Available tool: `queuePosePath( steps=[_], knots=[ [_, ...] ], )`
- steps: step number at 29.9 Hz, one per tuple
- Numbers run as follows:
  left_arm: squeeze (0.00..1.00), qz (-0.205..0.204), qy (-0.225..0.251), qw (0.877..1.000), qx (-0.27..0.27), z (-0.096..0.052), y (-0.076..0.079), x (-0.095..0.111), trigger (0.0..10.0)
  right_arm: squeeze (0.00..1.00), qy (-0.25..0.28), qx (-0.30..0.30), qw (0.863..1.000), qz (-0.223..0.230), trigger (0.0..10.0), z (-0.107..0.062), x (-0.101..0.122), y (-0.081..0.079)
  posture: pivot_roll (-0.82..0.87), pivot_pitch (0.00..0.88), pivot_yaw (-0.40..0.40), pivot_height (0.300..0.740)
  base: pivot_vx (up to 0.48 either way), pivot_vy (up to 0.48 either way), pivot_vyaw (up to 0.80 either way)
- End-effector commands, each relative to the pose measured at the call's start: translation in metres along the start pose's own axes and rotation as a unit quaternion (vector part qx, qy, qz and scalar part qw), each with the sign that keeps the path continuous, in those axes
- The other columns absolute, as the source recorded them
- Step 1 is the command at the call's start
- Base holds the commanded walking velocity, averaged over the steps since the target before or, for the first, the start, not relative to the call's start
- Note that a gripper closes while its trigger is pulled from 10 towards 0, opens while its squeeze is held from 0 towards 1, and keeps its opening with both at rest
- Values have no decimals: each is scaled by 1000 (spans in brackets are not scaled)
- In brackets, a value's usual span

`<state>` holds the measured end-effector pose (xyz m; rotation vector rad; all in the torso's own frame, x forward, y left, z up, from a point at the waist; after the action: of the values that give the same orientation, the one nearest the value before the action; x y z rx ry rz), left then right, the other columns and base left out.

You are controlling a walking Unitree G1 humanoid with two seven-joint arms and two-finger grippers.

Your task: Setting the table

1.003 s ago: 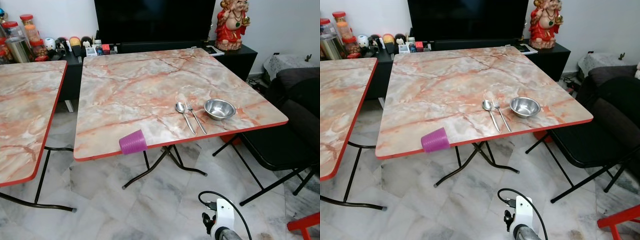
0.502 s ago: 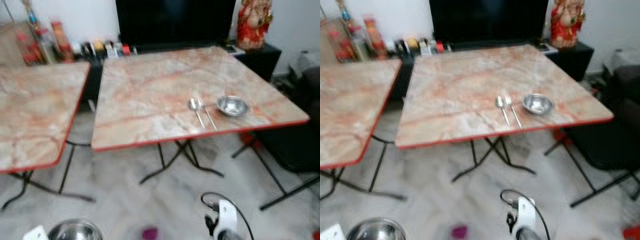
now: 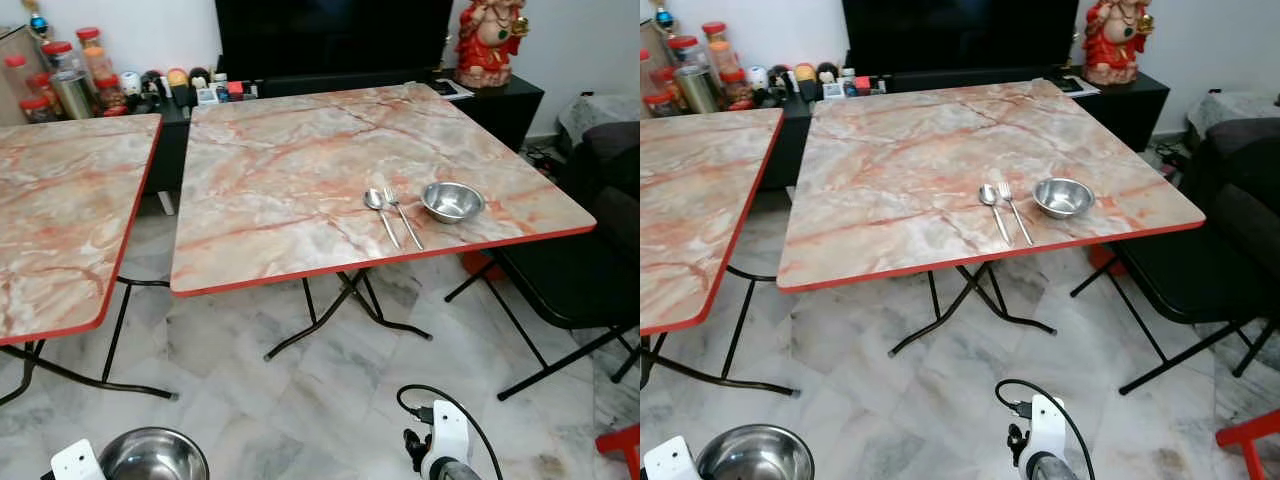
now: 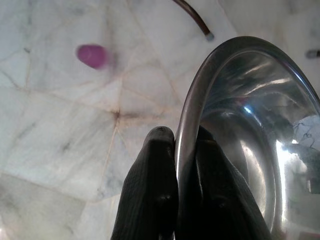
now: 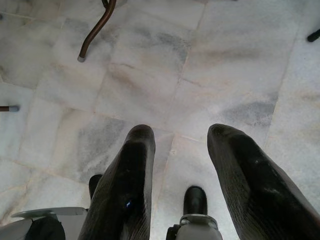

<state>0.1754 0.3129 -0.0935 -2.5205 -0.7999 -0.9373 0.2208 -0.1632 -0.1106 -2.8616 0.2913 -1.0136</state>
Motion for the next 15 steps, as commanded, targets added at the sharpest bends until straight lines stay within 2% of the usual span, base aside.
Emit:
queuePosePath(
  steps=[1,4,11,14,15],
  knots=[
    [0,7,-3,1000,-2,0,1,-2,10000,0,5,0,1000,6,10000,0,2,0,79,0,20,740,0,0,0],
    [0,15,-11,1000,-11,-1,8,-8,10000,0,3,-1,1000,7,10000,0,1,-1,75,0,23,740,0,0,0],
    [0,20,-11,999,-25,-1,21,-7,10000,0,-5,-4,1000,8,10000,-1,-6,0,74,0,26,740,0,0,0],
    [0,21,-12,999,-29,-1,24,-6,10000,0,-7,-3,1000,-10,10000,-1,-7,0,72,0,26,740,0,0,0],
    [0,22,-13,999,-31,-1,25,-6,10000,0,-4,-6,1000,-11,10000,-1,-6,1,73,0,25,740,0,480,800]
  ],
)
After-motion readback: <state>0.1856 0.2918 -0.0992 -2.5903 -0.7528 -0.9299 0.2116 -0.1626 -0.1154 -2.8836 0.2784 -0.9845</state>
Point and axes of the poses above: a point about 5 cm out from each wrist's last joint towards the gripper, its own z axis pointing out of the wrist towards the gripper, its own x axis along the axis of the wrist's last joint, y = z × x, the point moved 4 cm from there along z, pointing out of the wrist towards the gripper, and after that the axes turned 2 degrees about z, right-handed, at the moved point
